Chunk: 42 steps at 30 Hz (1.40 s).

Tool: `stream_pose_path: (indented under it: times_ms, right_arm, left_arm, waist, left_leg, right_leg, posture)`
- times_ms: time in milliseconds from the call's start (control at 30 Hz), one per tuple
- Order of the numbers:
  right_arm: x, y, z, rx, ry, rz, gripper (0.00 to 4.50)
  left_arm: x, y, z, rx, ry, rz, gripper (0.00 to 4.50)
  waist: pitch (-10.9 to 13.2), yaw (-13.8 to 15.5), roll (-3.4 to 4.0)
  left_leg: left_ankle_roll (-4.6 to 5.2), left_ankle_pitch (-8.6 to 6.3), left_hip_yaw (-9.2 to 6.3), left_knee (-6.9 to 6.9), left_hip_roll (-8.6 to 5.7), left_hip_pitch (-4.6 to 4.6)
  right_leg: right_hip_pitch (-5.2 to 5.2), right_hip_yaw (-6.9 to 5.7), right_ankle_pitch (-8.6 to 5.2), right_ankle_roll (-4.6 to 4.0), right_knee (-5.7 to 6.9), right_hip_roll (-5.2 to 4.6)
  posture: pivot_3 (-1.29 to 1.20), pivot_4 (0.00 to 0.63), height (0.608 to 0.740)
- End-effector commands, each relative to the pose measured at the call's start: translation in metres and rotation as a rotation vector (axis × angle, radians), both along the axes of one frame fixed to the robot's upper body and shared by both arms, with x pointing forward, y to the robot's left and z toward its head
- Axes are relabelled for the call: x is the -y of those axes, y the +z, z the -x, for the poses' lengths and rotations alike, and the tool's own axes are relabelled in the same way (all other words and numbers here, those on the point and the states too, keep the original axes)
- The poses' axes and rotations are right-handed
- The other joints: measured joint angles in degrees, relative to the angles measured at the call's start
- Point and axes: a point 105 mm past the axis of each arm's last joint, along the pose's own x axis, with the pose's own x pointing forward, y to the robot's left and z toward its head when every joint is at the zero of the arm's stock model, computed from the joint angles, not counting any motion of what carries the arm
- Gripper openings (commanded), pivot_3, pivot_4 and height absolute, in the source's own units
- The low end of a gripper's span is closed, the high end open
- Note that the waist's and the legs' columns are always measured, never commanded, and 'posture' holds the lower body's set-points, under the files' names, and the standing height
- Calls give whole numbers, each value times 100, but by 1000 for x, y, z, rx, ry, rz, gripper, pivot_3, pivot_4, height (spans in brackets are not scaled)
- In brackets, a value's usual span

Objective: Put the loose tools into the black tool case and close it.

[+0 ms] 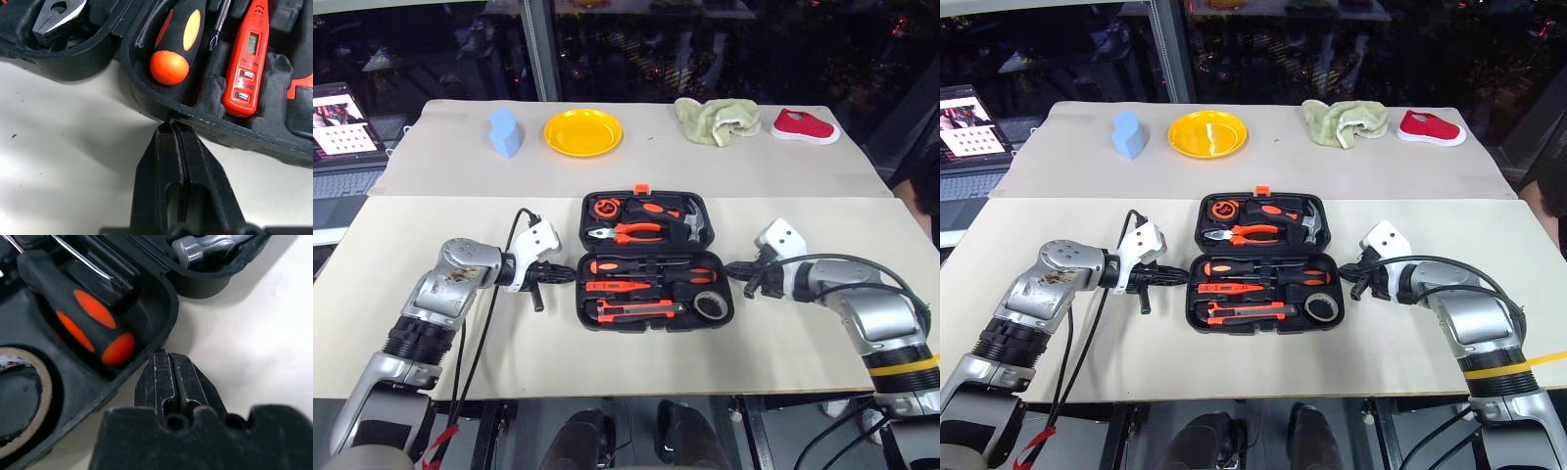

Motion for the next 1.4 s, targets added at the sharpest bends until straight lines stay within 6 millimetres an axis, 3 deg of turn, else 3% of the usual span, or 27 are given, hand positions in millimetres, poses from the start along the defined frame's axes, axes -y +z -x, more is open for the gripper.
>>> stream_pose_path:
  times_ms: [33,367,533,700,900,933,1000,1033,1067,1100,1167,1200,1333,1400]
  right_arm:
    - [-23,16,10,49,119,-24,0]
    - [-38,11,63,11,233,6,0]
    - [-37,6,80,-7,204,2,0]
    - [-29,3,87,-13,155,7,0]
    - [-6,1,89,-26,75,34,0]
    - [-1,1,89,-30,57,37,0]
    - [9,4,87,-35,22,35,592]
    - [14,6,86,-37,8,31,609]
    - [19,10,83,-35,-13,21,1222]
    - [23,13,80,-33,-25,13,1478]
    - [29,23,70,-25,-66,-28,2102]
    - [30,28,63,-24,-87,-58,2597]
    - [29,41,38,-60,-172,-193,3933]
    - [26,44,27,-97,-210,-247,4483]
  left_arm:
    - [22,16,12,38,-121,57,41]
    - [15,-7,64,-97,-286,-20,41]
    - [15,-10,77,-136,-298,-40,41]
    - [4,-13,85,-163,-293,-121,41]
    - [-34,-16,71,-174,-141,-228,41]
    - [-41,-15,68,-183,-102,-227,280]
    - [-53,-10,60,-200,-19,-209,719]
    - [-57,-5,56,-211,20,-178,786]
    - [-62,3,47,-223,84,-123,1406]
    - [-65,10,41,-233,123,-83,1524]
    - [-67,25,19,-234,225,15,2206]
    - [-65,31,9,-245,268,62,2767]
    - [-43,47,-13,-381,370,242,4119]
    - [-33,52,-16,-438,382,291,4132]
  waist:
    - [0,-3,0]
    - [-2,-19,3]
    - [-2,-16,3]
    - [-2,-12,3]
    - [-2,-21,3]
    - [-2,-19,3]
    - [-2,-18,4]
    - [-2,-20,3]
    - [-2,-21,3]
    - [-1,-17,2]
    - [0,-15,0]
    - [1,-11,-1]
    - [0,0,-5]
    - [-1,-16,-6]
  left_leg:
    - [0,0,0,-1,0,0]
    - [0,0,0,-18,6,-9]
    - [-7,-4,0,-15,6,-4]
    - [-22,-10,0,-9,6,5]
    - [-19,-8,1,-10,7,17]
    - [-17,-6,1,-10,7,18]
    - [-18,-7,1,-10,7,25]
    - [-19,-7,1,-10,7,28]
    - [-24,-7,1,-9,7,34]
    - [-27,-7,1,-9,9,39]
    - [-14,-2,0,-7,11,38]
    - [-5,5,0,-5,11,40]
    - [0,14,0,9,5,36]
    - [7,11,0,8,3,33]
  right_leg:
    - [-1,0,0,0,0,0]
    - [-12,-12,-2,-2,-1,10]
    - [-8,-12,-4,-3,-7,2]
    - [2,-8,-5,-4,1,2]
    - [7,-4,-6,-5,3,7]
    - [8,-3,-6,-5,3,7]
    - [15,-3,-6,-5,4,6]
    - [18,-4,-6,-5,4,6]
    - [23,-4,-6,-4,3,6]
    - [29,-4,-6,-4,4,7]
    - [28,-8,-7,-3,6,22]
    - [32,-8,-7,-3,9,27]
    - [37,-11,-2,3,8,26]
    - [38,-11,0,3,9,27]
  posture:
    - [0,150,740]
    - [0,150,740]
    - [0,150,740]
    - [0,150,740]
    - [0,150,740]
    - [0,150,740]
    - [0,150,740]
    - [0,150,740]
    - [0,150,740]
    - [0,150,740]
    - [0,150,740]
    - [0,150,740]
    - [0,150,740]
    - [0,150,740]
